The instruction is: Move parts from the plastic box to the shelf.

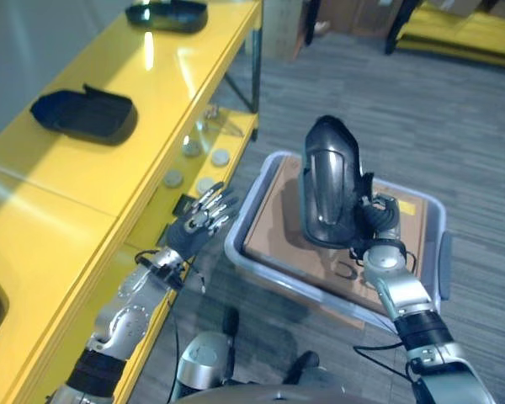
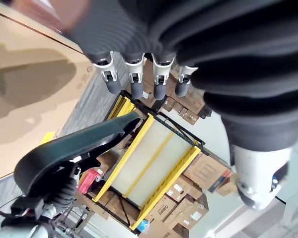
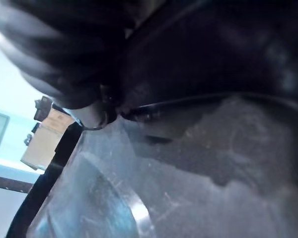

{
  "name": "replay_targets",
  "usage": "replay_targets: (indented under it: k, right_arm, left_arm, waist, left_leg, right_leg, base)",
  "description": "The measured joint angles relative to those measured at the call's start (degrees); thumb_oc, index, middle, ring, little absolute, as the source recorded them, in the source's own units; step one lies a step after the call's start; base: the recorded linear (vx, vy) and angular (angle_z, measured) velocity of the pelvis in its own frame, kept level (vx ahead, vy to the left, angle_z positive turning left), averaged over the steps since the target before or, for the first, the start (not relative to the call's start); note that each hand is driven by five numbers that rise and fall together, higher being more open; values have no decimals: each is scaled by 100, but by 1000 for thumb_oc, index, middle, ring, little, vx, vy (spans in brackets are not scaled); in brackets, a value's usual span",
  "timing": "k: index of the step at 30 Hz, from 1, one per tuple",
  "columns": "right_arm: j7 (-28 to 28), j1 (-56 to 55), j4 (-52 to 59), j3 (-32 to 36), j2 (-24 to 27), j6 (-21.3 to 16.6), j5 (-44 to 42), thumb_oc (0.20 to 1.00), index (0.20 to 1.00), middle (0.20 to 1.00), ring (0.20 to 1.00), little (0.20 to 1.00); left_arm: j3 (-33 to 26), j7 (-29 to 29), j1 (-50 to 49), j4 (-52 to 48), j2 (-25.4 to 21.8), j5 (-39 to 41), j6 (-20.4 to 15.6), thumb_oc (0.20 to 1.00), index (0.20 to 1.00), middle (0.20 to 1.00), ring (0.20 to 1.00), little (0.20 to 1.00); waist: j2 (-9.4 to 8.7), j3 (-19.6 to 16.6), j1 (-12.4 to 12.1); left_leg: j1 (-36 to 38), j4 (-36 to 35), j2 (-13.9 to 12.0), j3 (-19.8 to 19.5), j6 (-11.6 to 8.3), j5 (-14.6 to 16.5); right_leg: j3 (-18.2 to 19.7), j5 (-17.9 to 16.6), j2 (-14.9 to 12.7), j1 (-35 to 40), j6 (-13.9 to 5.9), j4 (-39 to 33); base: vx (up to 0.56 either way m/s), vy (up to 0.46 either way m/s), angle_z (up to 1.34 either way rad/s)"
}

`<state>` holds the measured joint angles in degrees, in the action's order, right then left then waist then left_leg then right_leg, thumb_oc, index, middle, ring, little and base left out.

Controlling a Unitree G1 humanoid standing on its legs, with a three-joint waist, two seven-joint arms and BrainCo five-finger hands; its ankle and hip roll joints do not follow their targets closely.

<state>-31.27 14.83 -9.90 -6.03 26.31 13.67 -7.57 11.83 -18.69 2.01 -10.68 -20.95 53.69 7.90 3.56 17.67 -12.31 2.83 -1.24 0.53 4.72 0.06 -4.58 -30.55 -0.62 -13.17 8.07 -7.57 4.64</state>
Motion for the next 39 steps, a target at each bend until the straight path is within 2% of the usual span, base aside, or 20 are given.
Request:
replay_targets:
  k: [3, 6, 7, 9, 12, 15, 18, 20, 24, 34, 38, 39]
  right_arm:
    - [0, 1, 1, -21, -140, -1, 6, 200, 200, 200, 200, 200]
    - [4, -17, 0, -83, -201, -1, 14, 200, 200, 200, 200, 200]
    - [14, -55, 1, -86, -230, -1, 21, 200, 200, 200, 200, 200]
    - [76, -71, 0, -157, -223, 0, 25, 200, 200, 200, 200, 200]
    - [293, -79, 4, -240, -214, -1, 76, 200, 200, 200, 200, 200]
    - [397, -78, -10, -336, -220, -7, 82, 200, 200, 200, 200, 200]
    - [520, -49, -4, -709, -236, -27, 83, 200, 200, 200, 200, 200]
    - [715, -42, -3, -1040, -369, -52, 84, 200, 200, 200, 200, 200]
    - [756, -40, -9, -1316, -387, -56, 104, 200, 200, 200, 200, 200]
    - [870, 48, -21, -1539, -383, -55, 128, 200, 200, 200, 200, 200]
    - [880, 202, -17, -1642, -398, -55, 128, 200, 200, 200, 200, 200]
    - [878, 252, -16, -1629, -362, -46, 127, 200, 200, 200, 200, 200]
  left_arm:
    - [0, 304, 33, 12, 10, -3, 120, 1000, 1000, 1000, 1000, 1000]
    - [0, 685, 60, 52, 54, -6, 244, 1000, 1000, 1000, 1000, 1000]
    - [7, 930, 107, 177, 75, -7, 366, 1000, 1000, 1000, 1000, 1000]
    - [-3, 1200, 215, 530, 76, -14, 486, 1000, 1000, 1000, 1000, 1000]
    - [-7, 1374, 376, 862, 146, -64, 762, 1000, 1000, 1000, 1000, 1000]
    - [31, 1495, 485, 908, 345, -88, 852, 1000, 1000, 1000, 1000, 1000]
    - [187, 1635, 893, 1117, 473, -183, 950, 1000, 1000, 1000, 1000, 1000]
    - [376, 1740, 1173, 1194, 649, -226, 992, 1000, 1000, 1000, 1000, 1000]
    - [497, 1899, 1338, 1464, 759, -303, 1076, 1000, 1000, 1000, 1000, 1000]
    - [678, 2381, 1412, 1664, 754, -1021, 1119, 1000, 1000, 1000, 1000, 1000]
    - [637, 2709, 1423, 1696, 743, -1406, 1011, 1000, 1000, 1000, 1000, 1000]
    - [450, 2929, 1422, 1698, 727, -1593, 869, 1000, 1000, 1000, 1000, 1000]
  waist:
    - [-47, -245, 119]
    - [-44, -340, 194]
    - [-63, -406, 291]
    - [-66, -523, 354]
    - [-78, -673, 533]
    - [-88, -688, 651]
    - [-69, -734, 631]
    - [-57, -765, 774]
    - [-39, -915, 814]
    - [-49, -1048, 814]
    - [-49, -1048, 798]
    - [-50, -1048, 769]
  left_leg:
    - [76, -23, -32, 48, -20, 14]
    - [221, -103, -97, 196, -36, 18]
    - [223, -125, -124, 229, -107, 67]
    - [232, -143, -149, 301, -116, 74]
    - [240, -195, -173, 372, -73, 14]
    - [282, -189, -189, 408, -73, 13]
    - [291, -205, -198, 503, -80, -14]
    - [320, -204, -217, 558, -84, -14]
    - [326, -300, -260, 670, -160, 20]
    - [372, -314, -259, 768, -112, -24]
    - [383, -318, -259, 791, -112, -24]
    - [384, -319, -260, 792, -112, -24]
  right_leg:
    - [32, -56, 68, 98, -5, -150]
    - [186, -87, 134, 143, 20, -211]
    - [213, -97, 161, 163, 25, -253]
    - [288, -120, 194, 145, 40, -296]
    - [354, -194, 245, 125, 60, -403]
    - [383, -232, 255, 117, 67, -443]
    - [479, -302, 291, 113, 80, -521]
    - [525, -340, 315, 116, 100, -566]
    - [646, -360, 338, 62, 123, -621]
    - [692, -475, 360, 77, 122, -769]
    - [713, -492, 360, 83, 120, -789]
    - [719, -495, 361, 85, 121, -796]
  base:
    - [38, -56, -12]
    - [25, -63, -24]
    - [21, -69, -22]
    - [8, -52, -20]
    - [4, -36, -14]
    - [-7, -60, -6]
    - [-7, -35, -16]
    - [-11, -45, -17]
    - [-5, -26, -16]
    - [-1, -8, -3]
    - [3, -5, -4]
    - [0, 0, 0]
